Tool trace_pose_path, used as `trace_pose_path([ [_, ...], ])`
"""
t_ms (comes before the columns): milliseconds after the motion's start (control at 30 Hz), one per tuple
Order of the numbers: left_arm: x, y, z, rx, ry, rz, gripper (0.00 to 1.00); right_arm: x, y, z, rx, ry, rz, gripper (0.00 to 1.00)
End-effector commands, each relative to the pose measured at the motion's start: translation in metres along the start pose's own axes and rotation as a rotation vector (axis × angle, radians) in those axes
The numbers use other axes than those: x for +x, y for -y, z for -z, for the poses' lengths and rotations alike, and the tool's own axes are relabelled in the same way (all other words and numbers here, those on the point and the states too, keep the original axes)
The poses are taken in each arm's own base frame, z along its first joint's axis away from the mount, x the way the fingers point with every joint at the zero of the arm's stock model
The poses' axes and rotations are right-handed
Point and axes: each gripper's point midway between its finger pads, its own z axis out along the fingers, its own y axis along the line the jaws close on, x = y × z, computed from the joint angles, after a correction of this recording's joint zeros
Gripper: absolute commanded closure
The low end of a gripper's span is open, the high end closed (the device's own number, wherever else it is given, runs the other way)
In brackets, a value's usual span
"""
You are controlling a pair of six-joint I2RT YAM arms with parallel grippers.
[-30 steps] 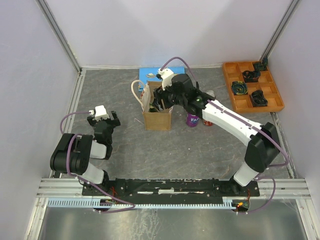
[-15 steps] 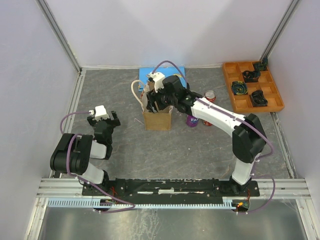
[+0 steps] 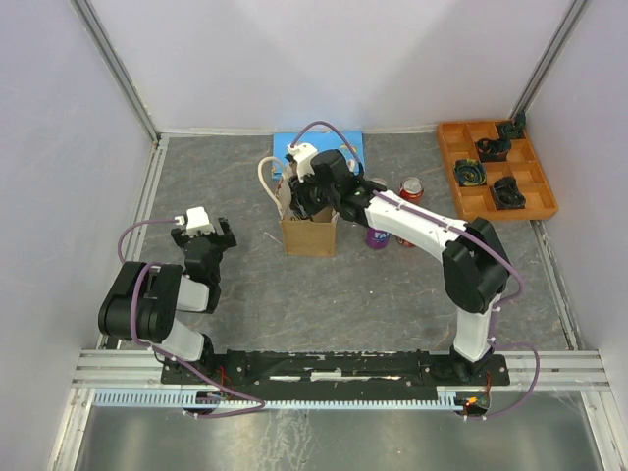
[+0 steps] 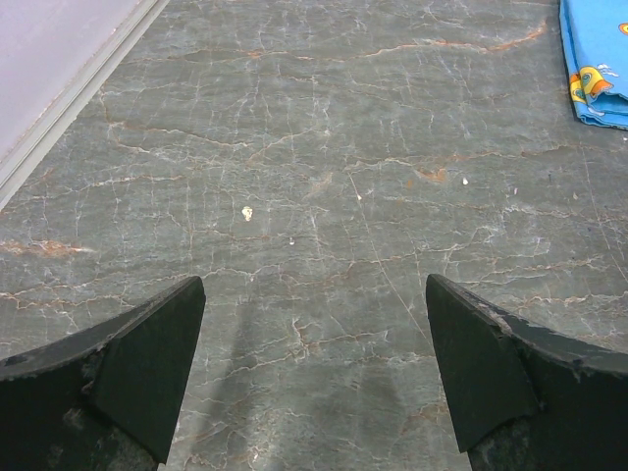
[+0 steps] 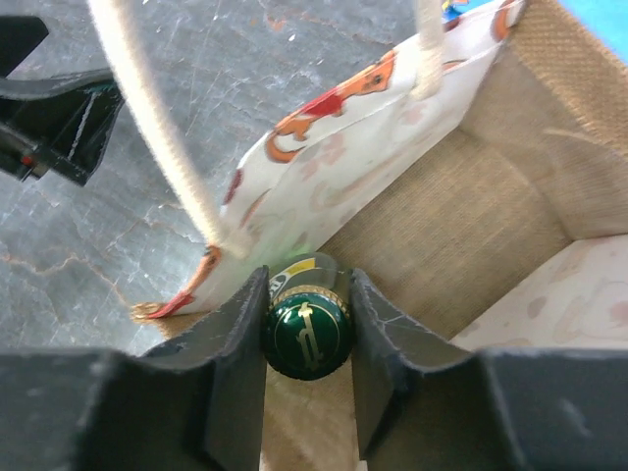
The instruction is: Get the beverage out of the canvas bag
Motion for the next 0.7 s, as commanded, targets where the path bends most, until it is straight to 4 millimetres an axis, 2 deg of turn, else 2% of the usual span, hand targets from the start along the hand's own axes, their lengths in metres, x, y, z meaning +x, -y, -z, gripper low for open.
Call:
trace_pose_path([
  [0,-0.019,-0.001,-0.006,-0.015,0.065,-0.013,0.01,-0.027,0.001,-0.006,0.015,0.073,0.018,0.77],
  [33,-0.02,-0.001,-0.006,-0.015,0.065,-0.013,0.01,-0.028,0.002,-0.007,0.015,0.072,0.017,0.92],
  [67,-0.02,-0.001,-0.006,-0.016,0.065,-0.012,0.01,-0.029,0.001,-0.008,0.014,0.071,0.019,0.99],
  [200,-0.019,-0.001,-0.006,-0.016,0.064,-0.013,0.01,-0.048,0.001,-0.005,0.018,0.107,0.044,1.0],
  [367,-0.019,-0.001,-0.006,-0.016,0.064,-0.013,0.01,-0.096,-0.001,0.011,0.032,0.198,0.11,1.0],
  [533,-0.019,-0.001,-0.006,-0.015,0.064,-0.013,0.01,-0.149,-0.006,0.04,0.043,0.312,0.18,1.0],
  [667,-0.019,-0.001,-0.006,-0.015,0.065,-0.013,0.01,-0.191,-0.011,0.072,0.057,0.412,0.235,1.0],
])
